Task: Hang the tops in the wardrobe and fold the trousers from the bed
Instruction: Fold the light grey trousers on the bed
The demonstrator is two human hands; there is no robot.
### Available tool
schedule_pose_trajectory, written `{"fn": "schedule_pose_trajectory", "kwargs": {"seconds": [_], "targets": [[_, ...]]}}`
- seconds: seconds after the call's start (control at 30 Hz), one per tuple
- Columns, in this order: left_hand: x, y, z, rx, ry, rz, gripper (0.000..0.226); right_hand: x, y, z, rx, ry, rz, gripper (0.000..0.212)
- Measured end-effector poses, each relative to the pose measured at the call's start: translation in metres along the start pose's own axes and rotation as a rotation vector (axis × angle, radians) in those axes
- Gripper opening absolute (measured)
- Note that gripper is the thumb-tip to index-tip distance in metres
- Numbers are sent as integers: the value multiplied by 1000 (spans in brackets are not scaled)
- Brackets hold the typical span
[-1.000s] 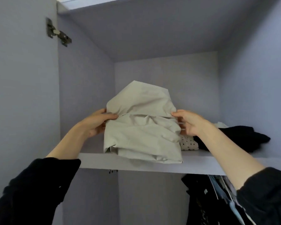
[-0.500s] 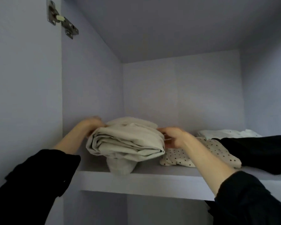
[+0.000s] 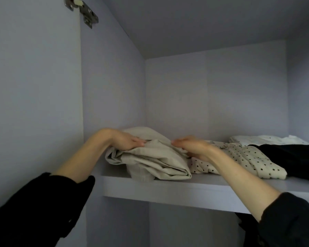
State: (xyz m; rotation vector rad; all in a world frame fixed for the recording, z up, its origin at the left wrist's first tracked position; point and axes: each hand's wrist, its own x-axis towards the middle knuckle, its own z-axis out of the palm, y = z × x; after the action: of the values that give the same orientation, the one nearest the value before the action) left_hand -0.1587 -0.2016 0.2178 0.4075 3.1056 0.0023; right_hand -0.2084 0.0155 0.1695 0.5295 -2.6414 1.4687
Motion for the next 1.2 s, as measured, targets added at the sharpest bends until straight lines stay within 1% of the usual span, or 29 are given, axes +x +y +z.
{"fn": "schedule_pose_trajectory", "kwargs": {"seconds": [0.03, 0.07, 0.13, 0.17, 0.2, 0.23, 0.27, 0.3, 0.33, 0.37, 0.4, 0.43, 0.5, 0.57, 0.6, 0.67, 0.73, 0.8, 0.87, 0.9, 0.93, 1.0, 1.03, 1.07, 1.1, 1.13, 1.17, 1.2], "targets": [[1, -4, 9, -43, 54, 16, 49, -4, -2, 3, 42, -39, -45, 41], [3, -9, 17, -114, 143, 21, 49, -9, -4, 8, 45, -69, -95, 43], [0, -15, 31, -349, 431, -39, 53, -14, -8, 18, -114, -92, -209, 51], [-3, -16, 37, -537, 592, -88, 58, -17, -9, 24, -196, -94, -271, 56], [-7, -16, 44, -776, 727, -127, 62, -21, -11, 28, -232, -98, -308, 61], [-11, -17, 51, -1045, 809, -158, 63, -24, -12, 31, -229, -108, -332, 66], [-16, -17, 59, -1313, 840, -167, 58, -28, -10, 32, -222, -109, -356, 71], [-23, -18, 65, -1556, 812, -146, 46, -31, -9, 34, -245, -99, -392, 78], [-30, -17, 72, -1754, 733, -109, 33, -35, -8, 37, -316, -85, -431, 84], [-33, -15, 78, -1881, 652, -74, 31, -37, -7, 40, -390, -67, -469, 89], [-36, -15, 84, -1955, 610, -60, 37, -38, -8, 45, -459, -51, -515, 89], [-37, -13, 88, -1988, 593, -43, 43, -37, -8, 49, -507, -18, -558, 85], [-36, -10, 94, -1980, 558, -19, 53, -33, -10, 53, -481, 86, -601, 63], [-33, -6, 95, -1992, 468, 11, 62, -29, -16, 49, -335, 144, -528, 38], [-31, -4, 95, -2015, 413, 35, 66, -27, -20, 45, -294, 133, -474, 32], [-23, 3, 94, -2046, 330, 99, 75, -25, -25, 38, -280, 66, -388, 30], [-13, 17, 89, -2091, 292, 205, 84, -22, -29, 30, -214, 9, -307, 30], [-1, 35, 83, -2177, 342, 334, 82, -17, -31, 21, -141, 7, -264, 37], [13, 50, 81, -2251, 397, 458, 72, -14, -32, 7, -70, 45, -292, 42], [18, 54, 82, -2249, 402, 474, 70, -14, -33, 2, -59, 51, -315, 42], [21, 55, 85, -2233, 386, 446, 72, -15, -32, 0, -103, 38, -339, 42], [18, 51, 88, -2154, 372, 274, 79, -14, -22, 6, -300, -31, -379, 42], [12, 47, 92, -2118, 408, 156, 78, -14, -14, 14, -400, -89, -379, 44], [5, 41, 93, -2071, 504, 16, 70, -14, -7, 21, -468, -145, -382, 45], [0, 34, 94, -1963, 666, -121, 58, -15, -1, 28, -497, -191, -396, 46], [-7, 28, 93, -1771, 864, -230, 47, -15, 2, 34, -507, -211, -427, 47], [-14, 22, 90, -1493, 1032, -281, 43, -15, 3, 39, -529, -215, -463, 48], [-20, 17, 85, -1206, 1133, -249, 44, -14, 1, 42, -558, -212, -488, 50]]}}
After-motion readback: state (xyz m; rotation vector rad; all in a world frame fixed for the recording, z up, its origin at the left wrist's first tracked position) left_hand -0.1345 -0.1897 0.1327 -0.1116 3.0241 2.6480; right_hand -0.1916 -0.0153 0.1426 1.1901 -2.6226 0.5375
